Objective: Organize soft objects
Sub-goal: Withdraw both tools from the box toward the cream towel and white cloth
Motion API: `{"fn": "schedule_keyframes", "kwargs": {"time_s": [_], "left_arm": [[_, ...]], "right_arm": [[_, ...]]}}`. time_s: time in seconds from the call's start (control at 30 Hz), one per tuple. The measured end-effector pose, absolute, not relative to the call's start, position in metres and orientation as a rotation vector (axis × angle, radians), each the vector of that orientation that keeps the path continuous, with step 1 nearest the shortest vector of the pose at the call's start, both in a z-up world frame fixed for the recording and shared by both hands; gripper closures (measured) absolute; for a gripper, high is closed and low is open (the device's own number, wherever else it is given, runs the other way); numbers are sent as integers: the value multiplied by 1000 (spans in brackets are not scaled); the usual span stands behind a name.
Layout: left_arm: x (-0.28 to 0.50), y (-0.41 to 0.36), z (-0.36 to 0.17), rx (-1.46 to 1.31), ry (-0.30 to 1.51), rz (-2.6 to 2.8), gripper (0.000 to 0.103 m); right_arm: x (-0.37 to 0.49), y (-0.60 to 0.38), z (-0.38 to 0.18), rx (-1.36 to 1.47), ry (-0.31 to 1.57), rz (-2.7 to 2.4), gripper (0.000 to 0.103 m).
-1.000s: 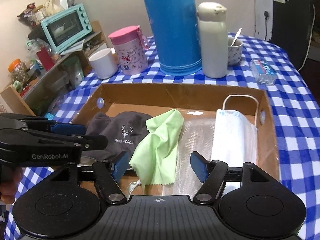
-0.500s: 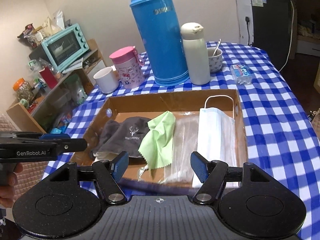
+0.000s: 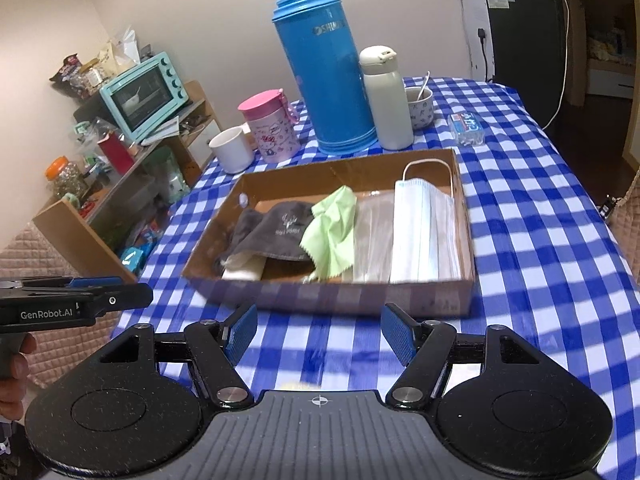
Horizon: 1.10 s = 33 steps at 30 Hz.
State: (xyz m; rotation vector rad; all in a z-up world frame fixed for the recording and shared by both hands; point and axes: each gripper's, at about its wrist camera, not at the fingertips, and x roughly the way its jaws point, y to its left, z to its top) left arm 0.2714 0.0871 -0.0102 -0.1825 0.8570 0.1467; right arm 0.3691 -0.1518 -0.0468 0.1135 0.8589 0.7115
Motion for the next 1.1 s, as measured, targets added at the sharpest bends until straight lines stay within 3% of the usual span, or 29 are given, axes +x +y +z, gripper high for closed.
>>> {"fn": "schedule_keyframes", "kwargs": {"time_s": [0.53,1.1], "left_arm": [[194,58,-26,-194,934,153,53],[164,33,-50,-187,1017,145,53]], "right_arm": [[298,-187,-59,71,930,729,35],[265,-202,-83,48,1014,728,35]]}}
